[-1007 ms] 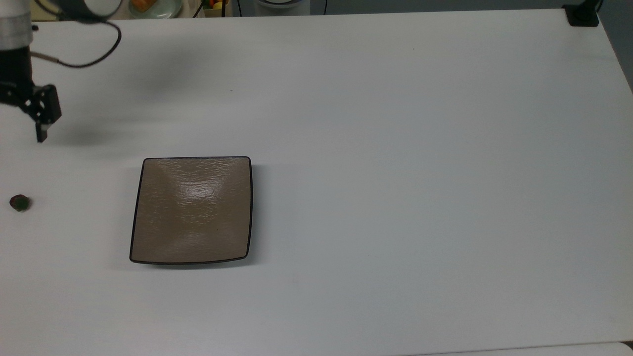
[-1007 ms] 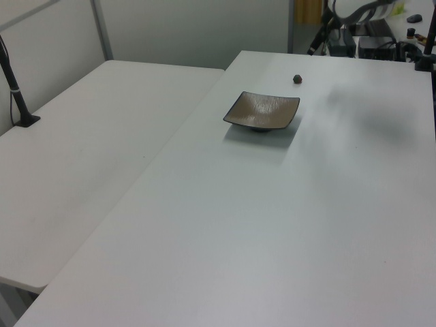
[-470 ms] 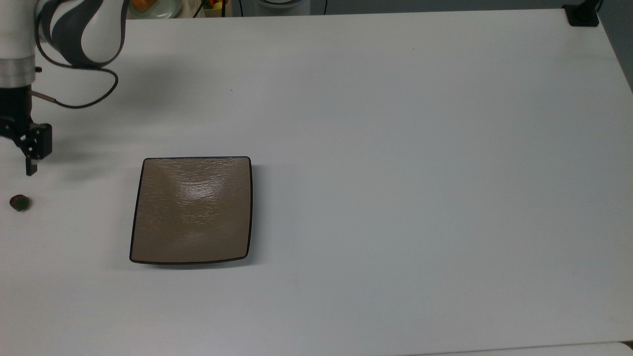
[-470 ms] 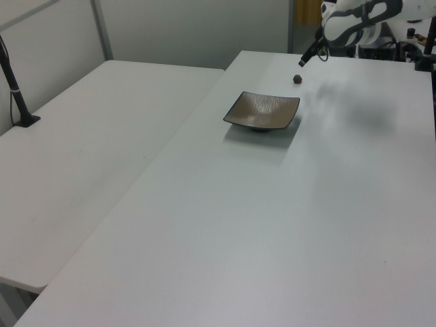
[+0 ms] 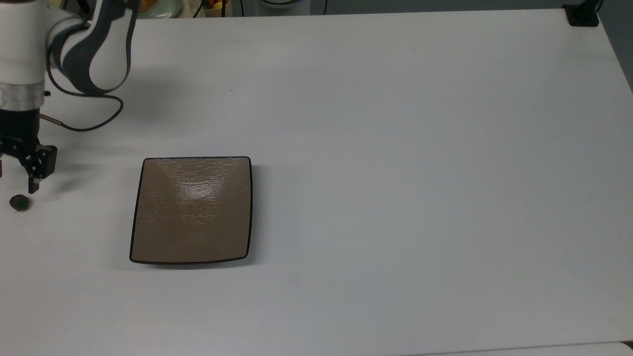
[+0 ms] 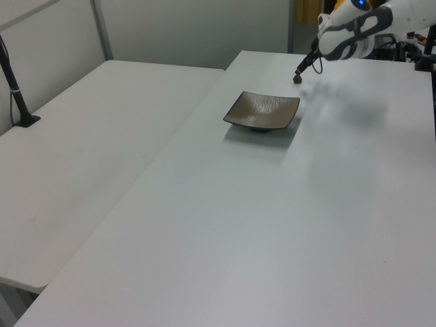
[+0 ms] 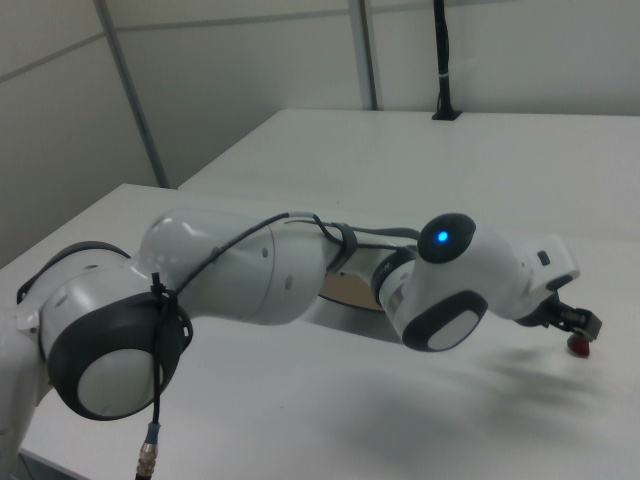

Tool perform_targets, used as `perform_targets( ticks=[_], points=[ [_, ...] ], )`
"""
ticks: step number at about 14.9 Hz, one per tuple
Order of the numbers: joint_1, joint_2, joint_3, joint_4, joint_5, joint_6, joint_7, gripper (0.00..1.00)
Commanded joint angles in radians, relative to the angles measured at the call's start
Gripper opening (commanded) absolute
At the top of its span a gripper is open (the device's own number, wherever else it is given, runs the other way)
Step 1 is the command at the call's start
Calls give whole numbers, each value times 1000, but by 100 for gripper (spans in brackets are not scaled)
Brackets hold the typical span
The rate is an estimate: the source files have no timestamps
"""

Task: Strawberries on a ceramic plate
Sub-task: 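Close the gripper around the red strawberry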

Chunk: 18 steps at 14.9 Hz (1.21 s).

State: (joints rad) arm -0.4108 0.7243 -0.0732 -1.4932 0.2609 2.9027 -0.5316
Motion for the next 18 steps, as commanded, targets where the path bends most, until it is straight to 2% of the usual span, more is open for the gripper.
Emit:
perform_targets(
  ticks=[1,7,11,12,13,15,18],
  points=[
    [0,53,16,31,21,73,8,75],
    [-9,104,23,94,21,79,18,75],
    [-9,118,24,96,18,81,18,65],
    [-9,118,24,96,18,81,18,59],
    [-9,119,23,96,18,81,16,47],
    [-9,121,24,96,18,81,15,37],
    [-9,119,24,96,18,81,12,16]
  ],
)
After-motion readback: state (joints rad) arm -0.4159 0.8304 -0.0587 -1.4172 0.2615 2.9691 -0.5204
